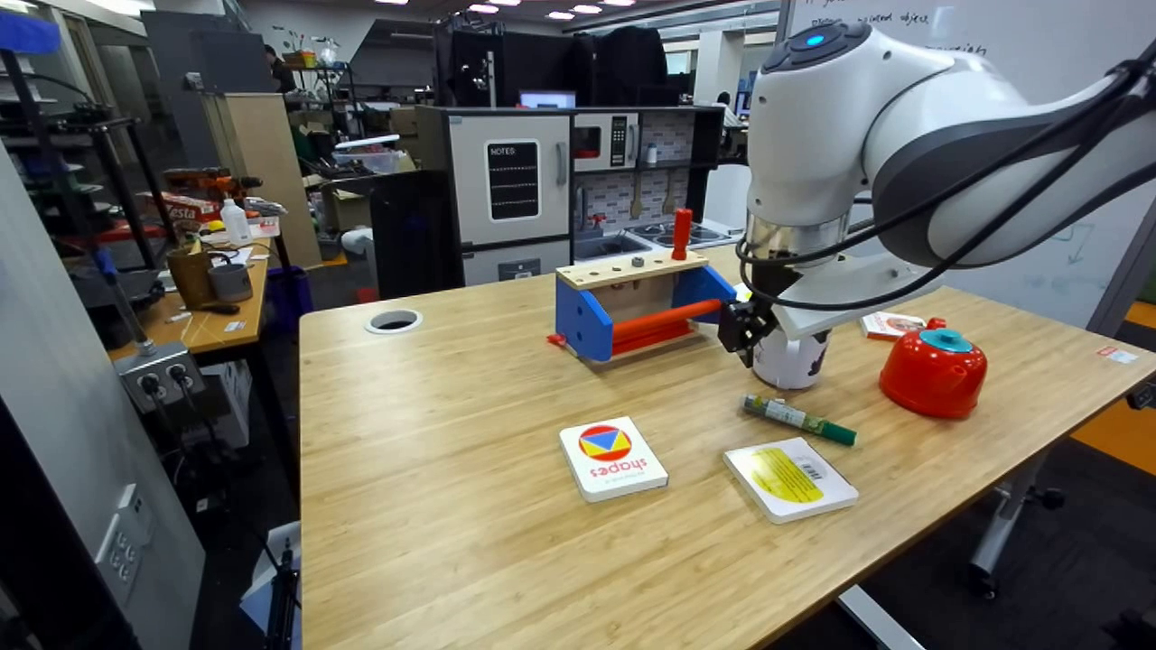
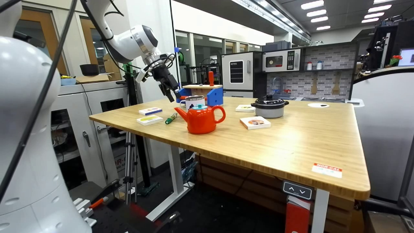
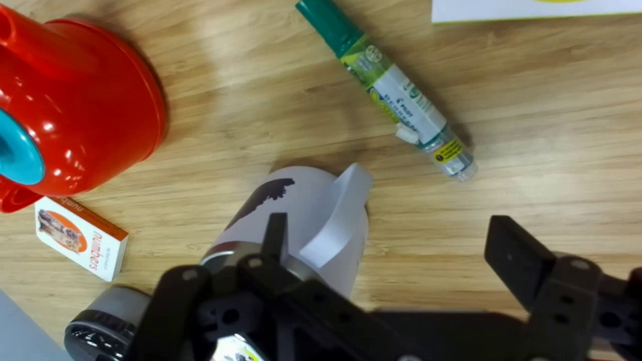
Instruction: Put the mug on the book
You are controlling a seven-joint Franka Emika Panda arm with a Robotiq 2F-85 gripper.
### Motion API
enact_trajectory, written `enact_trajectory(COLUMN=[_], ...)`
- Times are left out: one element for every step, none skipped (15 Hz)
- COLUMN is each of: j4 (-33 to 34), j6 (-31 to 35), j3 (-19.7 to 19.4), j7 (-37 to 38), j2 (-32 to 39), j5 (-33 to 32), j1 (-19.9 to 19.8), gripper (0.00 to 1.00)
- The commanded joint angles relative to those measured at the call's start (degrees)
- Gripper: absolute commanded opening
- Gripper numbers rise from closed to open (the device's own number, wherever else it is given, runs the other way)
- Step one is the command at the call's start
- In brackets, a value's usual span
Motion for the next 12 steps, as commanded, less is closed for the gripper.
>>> enact_trajectory(j4=[-0.55,-0.67,-0.85,-1.02,-1.44,-1.62,-1.9,-2.03,-2.19,-0.84,-0.89,-0.9], j6=[-2.88,-3.9,-5.3,-6.34,-6.19,-6.52,-6.01,-5.73,-5.13,-5.37,-5.37,-5.37], j3=[-1.27,-1.27,-1.19,-0.96,-0.66,-0.43,-0.2,0.02,0.25,0.23,0.34,0.38], j7=[0.19,0.24,0.31,0.2,-0.08,-0.15,-0.28,-0.16,-0.04,0.03,0.03,0.03], j2=[-0.84,-0.9,-1.03,-1.1,-1.35,-1.44,-1.58,-1.59,-1.62,-0.23,-0.24,-0.25], j5=[-6.0,-8.17,-10.67,-12.69,-13.88,-15.13,-15.82,-16.36,-16.54,-14.98,-15.23,-15.33], j1=[1.1,1.17,1.32,1.33,1.2,1.26,1.29,1.35,1.38,1.12,1.28,1.33], gripper=[1.0,1.0,1.0,1.0,1.0,1.0,1.0,1.0,1.0,1.0,1.0,1.0])
